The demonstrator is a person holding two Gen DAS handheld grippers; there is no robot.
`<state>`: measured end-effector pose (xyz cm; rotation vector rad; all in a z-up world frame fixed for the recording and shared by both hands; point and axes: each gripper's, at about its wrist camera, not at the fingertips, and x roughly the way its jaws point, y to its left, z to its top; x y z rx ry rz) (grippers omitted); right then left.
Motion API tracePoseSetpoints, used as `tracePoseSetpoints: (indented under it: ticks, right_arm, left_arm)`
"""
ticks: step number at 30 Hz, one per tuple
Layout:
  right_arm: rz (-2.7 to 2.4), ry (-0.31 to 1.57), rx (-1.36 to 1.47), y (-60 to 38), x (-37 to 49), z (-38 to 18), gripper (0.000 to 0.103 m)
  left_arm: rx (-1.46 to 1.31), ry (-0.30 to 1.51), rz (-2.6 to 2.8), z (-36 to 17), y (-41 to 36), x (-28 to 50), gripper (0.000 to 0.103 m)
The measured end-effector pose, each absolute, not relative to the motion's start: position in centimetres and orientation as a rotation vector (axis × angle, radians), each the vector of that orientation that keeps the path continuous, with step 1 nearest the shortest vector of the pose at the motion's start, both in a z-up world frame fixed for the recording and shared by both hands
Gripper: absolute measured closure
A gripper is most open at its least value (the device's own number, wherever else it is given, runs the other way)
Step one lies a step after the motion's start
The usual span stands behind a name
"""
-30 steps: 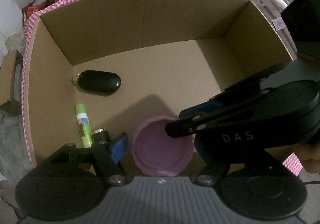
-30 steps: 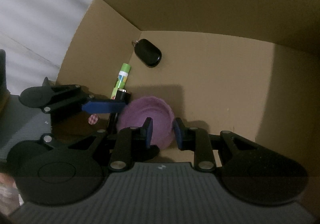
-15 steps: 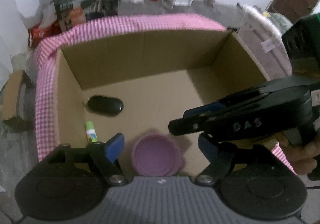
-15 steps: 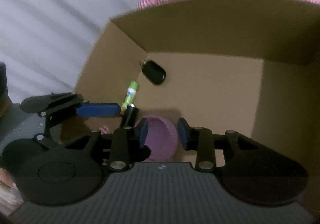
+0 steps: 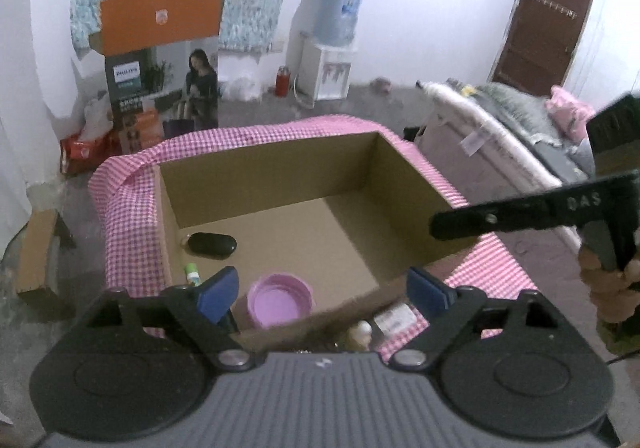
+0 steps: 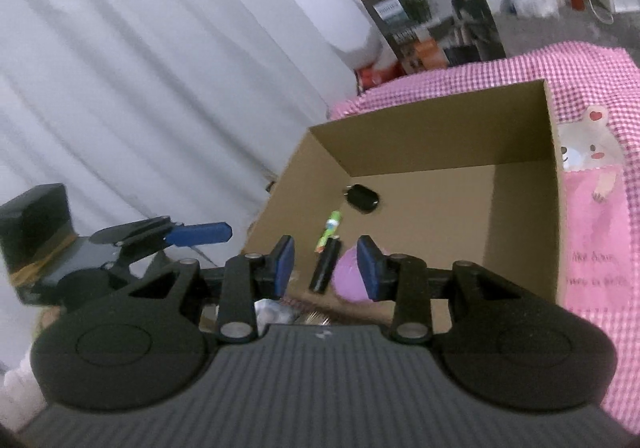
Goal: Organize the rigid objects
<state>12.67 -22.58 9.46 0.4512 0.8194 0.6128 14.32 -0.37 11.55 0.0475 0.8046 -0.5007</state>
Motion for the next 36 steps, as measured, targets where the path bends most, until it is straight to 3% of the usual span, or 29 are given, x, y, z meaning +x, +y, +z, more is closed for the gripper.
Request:
tracePoseSetpoints:
  ticks: [9,20,30,36]
  right_arm:
    - [0.636,0.814,0.482,-21.9,3.8,5.9,0.063]
    - [0.586,0.947,0.427,-17.2,2.8,-1.3,0.063]
    - [0.593,1.021,0.360,-14.4,5.9,-4.5,0.072]
    - [0.599,1.047,0.360,-13.5,7.0,-5.7,0.077]
  left_arm:
    - [0.007,0.836,-0.505,6.8,0.6,8.1,0.009]
    - [0.217,0.922,-0.430,-0.8,-2.3,6.3,0.010]
    - [0.239,0.986,-0.422,-3.7,-3.4,8.1,0.033]
    - [0.238,0.985,-0.435,-3.9,-3.9,8.2,0.034]
